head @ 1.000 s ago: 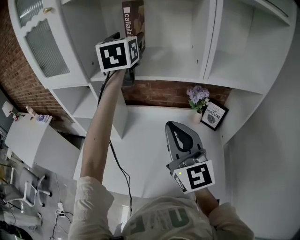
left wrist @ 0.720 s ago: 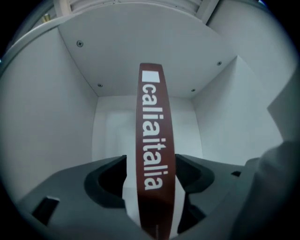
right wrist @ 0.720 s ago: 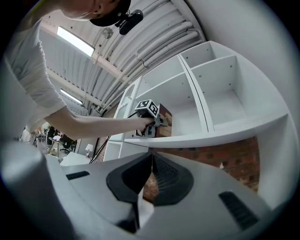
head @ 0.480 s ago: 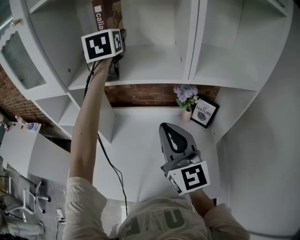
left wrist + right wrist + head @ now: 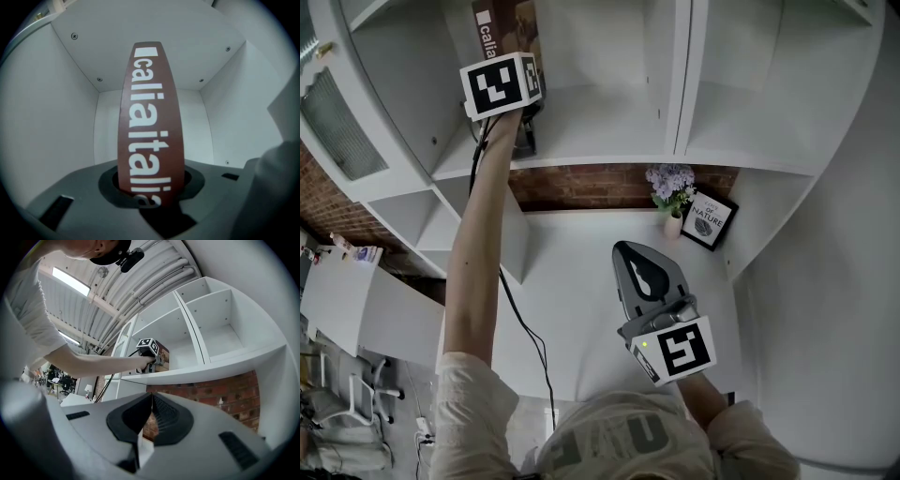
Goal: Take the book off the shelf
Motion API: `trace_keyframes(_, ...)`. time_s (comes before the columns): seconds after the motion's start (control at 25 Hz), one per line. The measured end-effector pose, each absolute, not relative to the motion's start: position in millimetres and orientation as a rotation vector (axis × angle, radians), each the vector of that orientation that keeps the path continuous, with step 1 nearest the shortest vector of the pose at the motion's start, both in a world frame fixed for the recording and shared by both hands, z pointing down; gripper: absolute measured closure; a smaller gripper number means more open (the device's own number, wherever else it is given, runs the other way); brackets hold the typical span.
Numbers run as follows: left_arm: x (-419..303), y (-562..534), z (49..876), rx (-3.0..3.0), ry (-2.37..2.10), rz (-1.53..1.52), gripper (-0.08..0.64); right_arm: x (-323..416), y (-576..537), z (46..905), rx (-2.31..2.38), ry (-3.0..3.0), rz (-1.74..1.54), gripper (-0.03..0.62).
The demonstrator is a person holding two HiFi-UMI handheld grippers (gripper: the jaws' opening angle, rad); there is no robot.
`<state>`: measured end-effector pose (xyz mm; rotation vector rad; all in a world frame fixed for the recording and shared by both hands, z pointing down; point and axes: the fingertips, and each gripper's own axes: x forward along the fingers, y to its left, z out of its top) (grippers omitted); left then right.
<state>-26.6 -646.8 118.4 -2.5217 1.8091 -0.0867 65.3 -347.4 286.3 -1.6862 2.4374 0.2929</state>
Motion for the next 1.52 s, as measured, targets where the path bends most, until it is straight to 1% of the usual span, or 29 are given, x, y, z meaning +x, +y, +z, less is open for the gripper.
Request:
trace_keyframes(0.32, -32, -643, 119, -2.508, 1.843, -0.072, 0.411, 59, -341, 281, -1.667, 2.456, 0.321, 0.577)
trace_keyframes(0.64, -52, -603, 119, -2.494, 1.83, -0.01, 0.411, 48, -334, 273, -1.625, 2.499, 0.345, 0.577)
trace_keyframes(0.84, -71, -554, 113, -2.448, 1.789, 0.059, 0.411, 34, -332, 265, -1.587, 2.535, 0.335, 0.577)
trace_keyframes(1.04, -97, -494, 117, -2.392, 1.755, 0.122, 0.411, 2, -322, 261, -1.475, 2.602, 0.346, 0.577)
trace_keyframes(1.32, -146, -385, 148, -2.172, 1.822, 0.208, 0.41, -39, -313, 269, -1.349, 2.694, 0.356, 0.577)
trace_keyframes(1.44, -165, -337, 163, -2.094, 1.861, 0.3, 0.41, -57, -311, 273, -1.304, 2.729, 0.341, 0.577)
trace_keyframes(1.52, -178, -311, 184, -2.06, 1.913, 0.314, 0.41, -70, -307, 276, -1.269, 2.75, 0.334, 0.577)
